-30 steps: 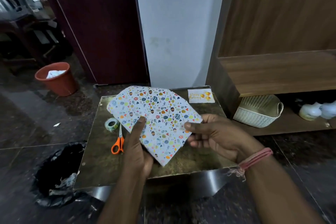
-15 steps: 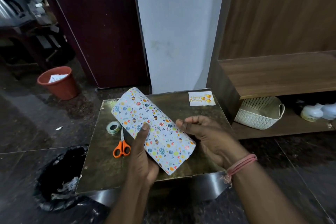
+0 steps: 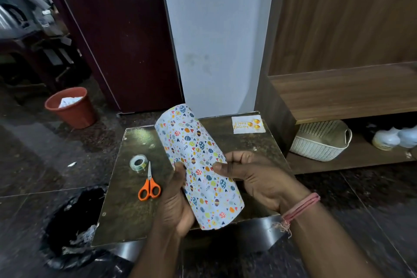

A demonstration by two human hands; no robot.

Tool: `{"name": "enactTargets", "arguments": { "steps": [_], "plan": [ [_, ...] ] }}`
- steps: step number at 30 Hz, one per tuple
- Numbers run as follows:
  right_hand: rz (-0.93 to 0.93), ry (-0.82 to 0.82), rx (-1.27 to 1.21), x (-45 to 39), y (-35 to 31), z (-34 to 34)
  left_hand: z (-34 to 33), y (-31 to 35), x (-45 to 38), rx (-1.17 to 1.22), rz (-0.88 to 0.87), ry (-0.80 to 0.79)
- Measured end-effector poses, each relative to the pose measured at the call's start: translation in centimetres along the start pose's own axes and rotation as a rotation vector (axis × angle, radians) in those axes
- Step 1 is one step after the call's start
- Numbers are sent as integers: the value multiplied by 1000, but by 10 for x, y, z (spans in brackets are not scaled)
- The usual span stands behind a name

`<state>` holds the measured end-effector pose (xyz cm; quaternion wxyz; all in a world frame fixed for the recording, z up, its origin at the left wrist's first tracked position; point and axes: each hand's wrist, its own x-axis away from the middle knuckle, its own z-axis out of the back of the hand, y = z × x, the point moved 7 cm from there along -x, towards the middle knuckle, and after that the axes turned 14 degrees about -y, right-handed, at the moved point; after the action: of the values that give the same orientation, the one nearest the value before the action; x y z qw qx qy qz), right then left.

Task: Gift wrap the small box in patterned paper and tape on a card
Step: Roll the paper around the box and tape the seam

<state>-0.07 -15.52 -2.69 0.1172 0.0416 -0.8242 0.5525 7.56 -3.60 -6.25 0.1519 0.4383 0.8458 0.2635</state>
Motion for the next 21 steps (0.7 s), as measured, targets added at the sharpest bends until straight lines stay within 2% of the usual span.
{"name": "enactTargets", "arguments": {
  "steps": [3, 6, 11, 16, 21],
  "plan": [
    [43, 126, 132, 2, -5, 7, 7, 9, -6, -151, -89, 116],
    [106, 219, 193, 6, -15, 11, 8, 5, -8, -208, -112, 134],
    [116, 229, 197, 9, -18, 11, -1, 3, -5, -246, -50, 64],
    [57, 238, 181, 7, -8, 18, -1, -3, -7, -298, -23, 78],
    [37, 233, 122, 3, -3, 22, -4, 0, -7, -317, -69, 131]
  ]
}}
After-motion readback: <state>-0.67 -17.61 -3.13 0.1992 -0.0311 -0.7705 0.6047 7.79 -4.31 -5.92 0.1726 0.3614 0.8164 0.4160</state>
